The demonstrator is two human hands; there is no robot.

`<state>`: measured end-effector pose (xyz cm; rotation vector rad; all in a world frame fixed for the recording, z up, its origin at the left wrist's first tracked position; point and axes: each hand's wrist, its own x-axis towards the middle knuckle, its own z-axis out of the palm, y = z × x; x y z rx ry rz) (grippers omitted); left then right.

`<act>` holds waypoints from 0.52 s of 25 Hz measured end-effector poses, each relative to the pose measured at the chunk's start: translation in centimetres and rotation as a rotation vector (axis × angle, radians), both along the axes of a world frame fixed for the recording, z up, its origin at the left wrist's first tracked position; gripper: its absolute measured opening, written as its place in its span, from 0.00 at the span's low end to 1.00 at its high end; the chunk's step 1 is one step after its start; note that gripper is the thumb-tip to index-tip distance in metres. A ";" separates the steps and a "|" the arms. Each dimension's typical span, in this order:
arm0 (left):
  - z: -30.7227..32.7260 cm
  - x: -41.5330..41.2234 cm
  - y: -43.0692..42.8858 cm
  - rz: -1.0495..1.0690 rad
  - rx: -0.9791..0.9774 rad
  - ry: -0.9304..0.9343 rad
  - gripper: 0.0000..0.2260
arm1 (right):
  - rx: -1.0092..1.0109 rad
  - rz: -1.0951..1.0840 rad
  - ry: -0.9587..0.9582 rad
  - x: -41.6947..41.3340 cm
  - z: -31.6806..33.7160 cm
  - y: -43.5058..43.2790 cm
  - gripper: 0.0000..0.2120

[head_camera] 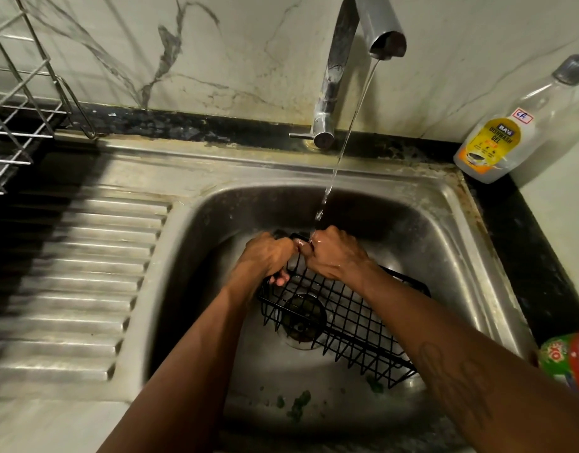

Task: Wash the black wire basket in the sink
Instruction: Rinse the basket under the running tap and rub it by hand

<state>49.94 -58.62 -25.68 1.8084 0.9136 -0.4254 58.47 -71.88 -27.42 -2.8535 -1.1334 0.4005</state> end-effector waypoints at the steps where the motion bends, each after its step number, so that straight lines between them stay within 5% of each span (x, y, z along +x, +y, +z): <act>1: 0.1 -0.1 -0.1 0.014 0.017 0.005 0.12 | 0.000 0.012 0.024 0.3 0.0 -0.1 0.26; 5: 0.3 -0.1 0.2 0.138 0.038 0.057 0.12 | 0.075 0.051 -0.167 0.6 -1.0 -0.9 0.30; 8: -0.4 -0.7 0.6 0.114 0.013 0.080 0.15 | 0.013 0.076 -0.135 0.8 -1.0 -0.8 0.33; 13: -0.1 -1.2 0.4 -0.108 0.618 -0.064 0.15 | -0.118 0.096 -0.085 0.7 -1.0 -0.5 0.33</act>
